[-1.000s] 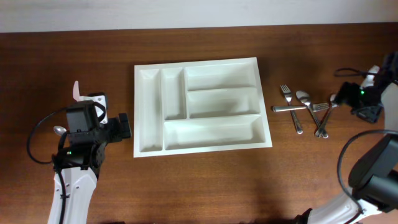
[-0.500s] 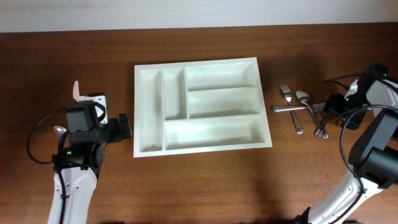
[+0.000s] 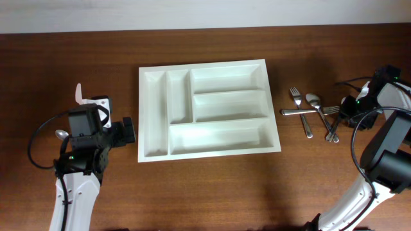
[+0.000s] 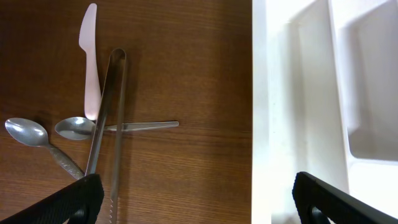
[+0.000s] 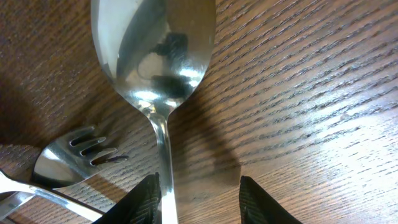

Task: Pack container
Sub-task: 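Lower the right gripper onto a spoon in the right pile and grasp it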

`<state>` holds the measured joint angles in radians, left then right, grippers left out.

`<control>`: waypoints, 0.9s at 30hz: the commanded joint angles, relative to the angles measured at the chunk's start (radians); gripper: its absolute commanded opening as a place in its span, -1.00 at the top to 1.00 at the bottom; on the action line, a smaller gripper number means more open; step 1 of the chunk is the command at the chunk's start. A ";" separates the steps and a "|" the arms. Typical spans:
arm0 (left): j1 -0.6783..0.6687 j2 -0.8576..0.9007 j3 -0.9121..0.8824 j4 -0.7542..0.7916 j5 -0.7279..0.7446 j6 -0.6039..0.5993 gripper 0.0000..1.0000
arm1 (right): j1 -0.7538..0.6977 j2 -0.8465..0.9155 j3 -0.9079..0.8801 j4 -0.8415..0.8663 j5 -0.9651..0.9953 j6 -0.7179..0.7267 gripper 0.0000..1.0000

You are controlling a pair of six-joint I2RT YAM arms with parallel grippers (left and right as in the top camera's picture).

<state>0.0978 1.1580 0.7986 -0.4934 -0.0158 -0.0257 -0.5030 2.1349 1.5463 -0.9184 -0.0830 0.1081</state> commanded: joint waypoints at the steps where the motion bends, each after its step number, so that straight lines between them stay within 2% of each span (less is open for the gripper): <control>1: 0.003 0.010 0.021 -0.002 -0.007 0.013 -0.99 | 0.005 0.016 0.007 0.004 0.018 0.005 0.17; 13: 0.003 0.010 0.021 -0.002 -0.007 0.013 -0.99 | 0.006 0.077 0.000 0.005 0.054 0.006 0.32; 16: 0.003 0.010 0.021 -0.002 -0.007 0.013 -0.99 | 0.006 0.079 0.001 -0.002 0.054 0.030 0.62; 18: 0.003 0.010 0.021 -0.002 -0.007 0.013 -0.99 | 0.006 0.076 0.011 -0.015 0.046 0.032 0.92; 27: 0.003 0.010 0.021 -0.002 -0.007 0.013 -0.99 | 0.007 -0.032 0.179 -0.189 0.039 0.032 0.92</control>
<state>0.0978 1.1599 0.7986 -0.4934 -0.0158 -0.0257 -0.5003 2.1757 1.6360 -1.0809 -0.0502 0.1322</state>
